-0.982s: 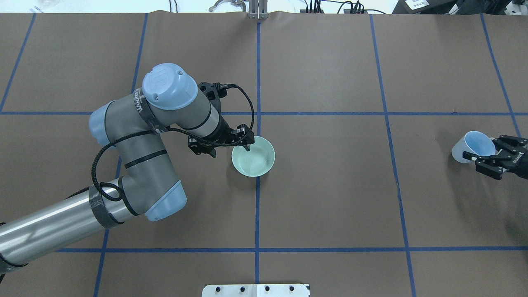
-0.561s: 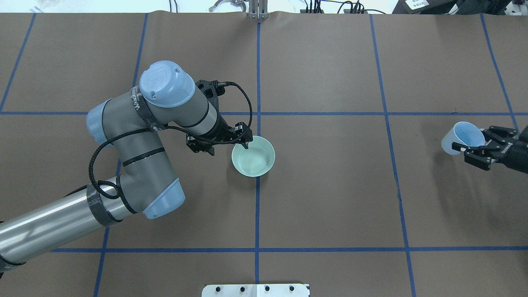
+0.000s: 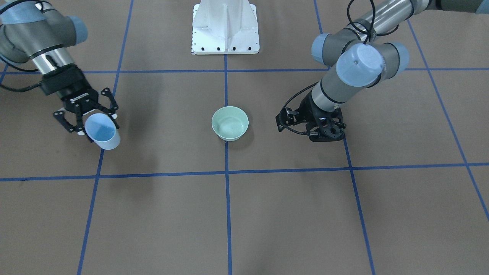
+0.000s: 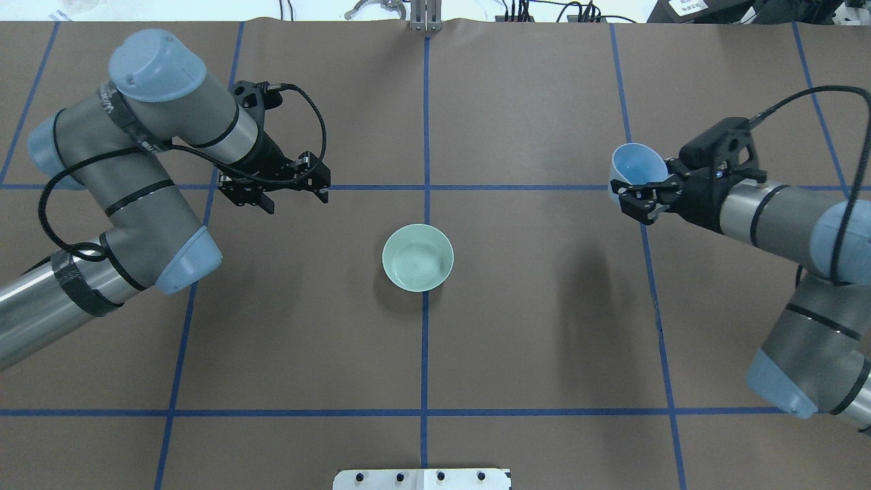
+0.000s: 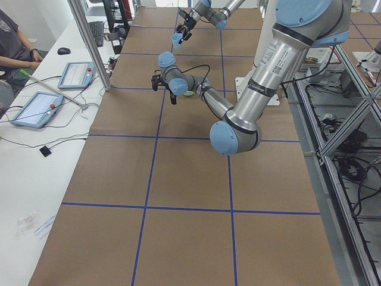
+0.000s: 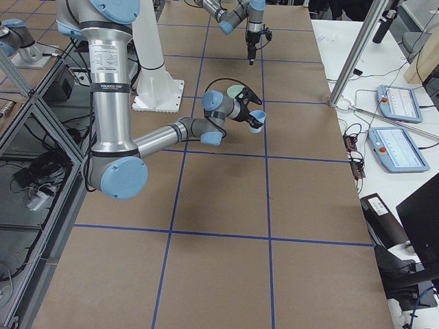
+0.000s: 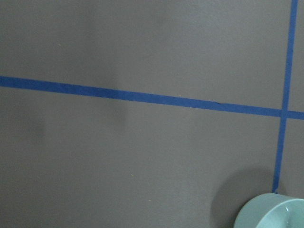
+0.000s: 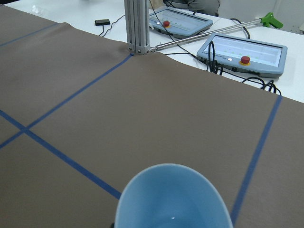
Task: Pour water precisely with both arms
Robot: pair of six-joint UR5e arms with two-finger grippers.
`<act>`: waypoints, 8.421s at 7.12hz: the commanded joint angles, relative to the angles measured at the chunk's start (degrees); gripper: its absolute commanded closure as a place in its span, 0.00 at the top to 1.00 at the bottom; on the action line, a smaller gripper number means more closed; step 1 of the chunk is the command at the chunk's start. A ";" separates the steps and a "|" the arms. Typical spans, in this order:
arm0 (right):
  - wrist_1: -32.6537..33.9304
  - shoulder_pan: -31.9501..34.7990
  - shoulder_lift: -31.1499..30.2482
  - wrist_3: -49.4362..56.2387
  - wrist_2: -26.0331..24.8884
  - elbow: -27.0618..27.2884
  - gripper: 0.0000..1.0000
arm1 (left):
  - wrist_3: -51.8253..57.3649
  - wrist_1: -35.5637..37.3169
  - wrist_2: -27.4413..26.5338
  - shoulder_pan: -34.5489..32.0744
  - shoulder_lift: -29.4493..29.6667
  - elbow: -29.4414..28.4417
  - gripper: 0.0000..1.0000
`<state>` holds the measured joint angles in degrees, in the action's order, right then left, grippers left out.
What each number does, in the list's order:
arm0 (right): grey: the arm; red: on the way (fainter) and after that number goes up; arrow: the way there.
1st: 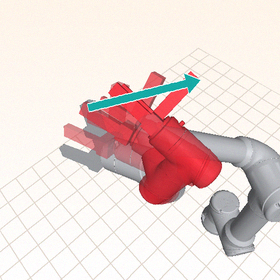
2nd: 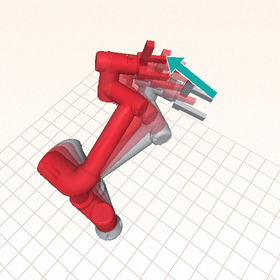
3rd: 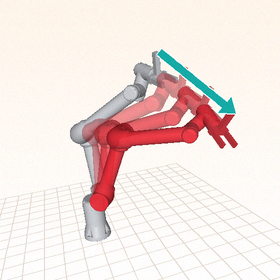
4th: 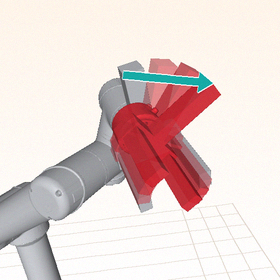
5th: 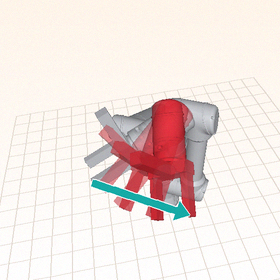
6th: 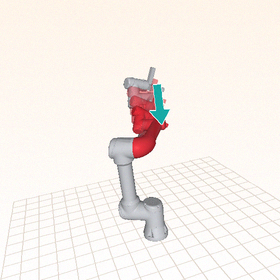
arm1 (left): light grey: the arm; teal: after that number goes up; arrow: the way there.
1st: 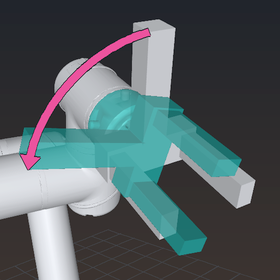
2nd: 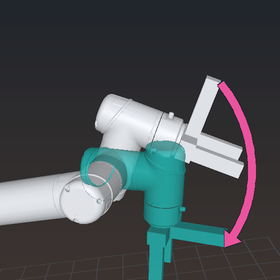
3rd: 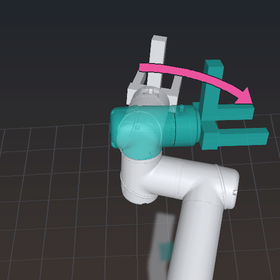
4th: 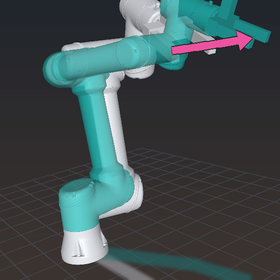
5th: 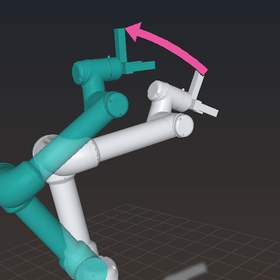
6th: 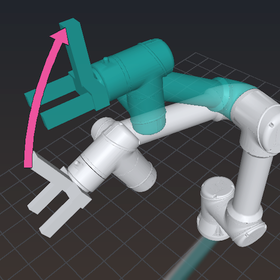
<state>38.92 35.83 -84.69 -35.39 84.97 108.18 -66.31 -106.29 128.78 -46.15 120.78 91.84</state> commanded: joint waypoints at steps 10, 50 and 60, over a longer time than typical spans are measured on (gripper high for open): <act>69.42 -17.90 41.88 4.17 -12.81 -10.88 0.33 | 11.73 -0.06 3.58 -6.41 -6.08 -0.09 1.00; -46.22 3.11 -21.23 -12.95 -2.26 -23.71 0.59 | 10.68 0.47 3.85 -6.59 -7.40 3.43 1.00; -49.70 3.46 -22.18 -13.30 -1.91 -25.21 0.99 | 10.68 0.56 3.85 -6.68 -7.40 4.04 1.00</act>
<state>-8.47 39.18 -106.01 -48.69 83.03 83.01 -55.63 -105.76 132.63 -52.79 113.38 95.64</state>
